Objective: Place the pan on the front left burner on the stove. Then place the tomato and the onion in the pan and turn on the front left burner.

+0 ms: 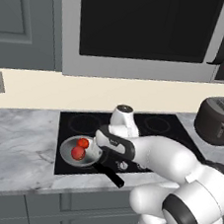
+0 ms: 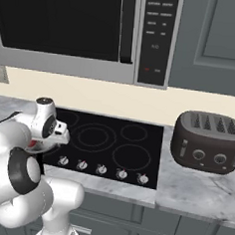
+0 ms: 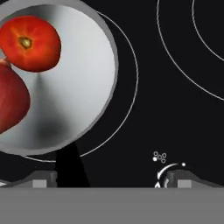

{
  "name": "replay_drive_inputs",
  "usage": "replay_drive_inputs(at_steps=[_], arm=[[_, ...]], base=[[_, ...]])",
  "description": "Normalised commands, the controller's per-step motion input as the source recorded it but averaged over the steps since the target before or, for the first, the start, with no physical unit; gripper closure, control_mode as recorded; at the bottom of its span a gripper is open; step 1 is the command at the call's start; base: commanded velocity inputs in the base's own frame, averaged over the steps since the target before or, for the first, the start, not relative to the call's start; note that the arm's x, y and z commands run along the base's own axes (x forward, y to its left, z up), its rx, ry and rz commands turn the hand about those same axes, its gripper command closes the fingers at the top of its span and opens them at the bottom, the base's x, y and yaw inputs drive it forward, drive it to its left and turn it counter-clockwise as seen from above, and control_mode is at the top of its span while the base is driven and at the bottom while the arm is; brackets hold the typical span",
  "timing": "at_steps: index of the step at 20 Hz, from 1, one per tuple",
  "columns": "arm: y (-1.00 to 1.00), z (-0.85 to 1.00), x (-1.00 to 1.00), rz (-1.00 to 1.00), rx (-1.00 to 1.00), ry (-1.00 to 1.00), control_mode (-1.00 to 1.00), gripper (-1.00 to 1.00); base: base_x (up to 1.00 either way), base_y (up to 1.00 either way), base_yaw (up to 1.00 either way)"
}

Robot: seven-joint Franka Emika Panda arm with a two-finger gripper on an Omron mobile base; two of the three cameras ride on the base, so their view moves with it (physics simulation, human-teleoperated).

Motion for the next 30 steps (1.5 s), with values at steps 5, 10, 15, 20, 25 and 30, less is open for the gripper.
replay_drive_inputs(at_steps=[5,10,15,20,25,30], arm=[[-0.37,0.0,0.0,0.0,0.0,0.0,-1.0,-1.0],[-0.26,0.0,0.0,-0.05,0.0,0.0,-1.0,-1.0],[-0.06,0.0,0.0,-0.09,0.0,0.0,-1.0,-1.0],[-0.13,0.0,0.0,-0.1,0.0,0.01,-1.0,-1.0],[-0.06,0.0,0.0,-0.04,0.0,0.01,-1.0,-1.0],[-0.18,0.0,-0.07,-0.02,0.0,0.02,-1.0,-1.0]], base=[[0.0,0.0,0.0],[0.0,0.0,0.0],[0.0,0.0,0.0],[0.0,0.0,0.0],[0.0,0.0,0.0],[0.0,0.0,0.0]])
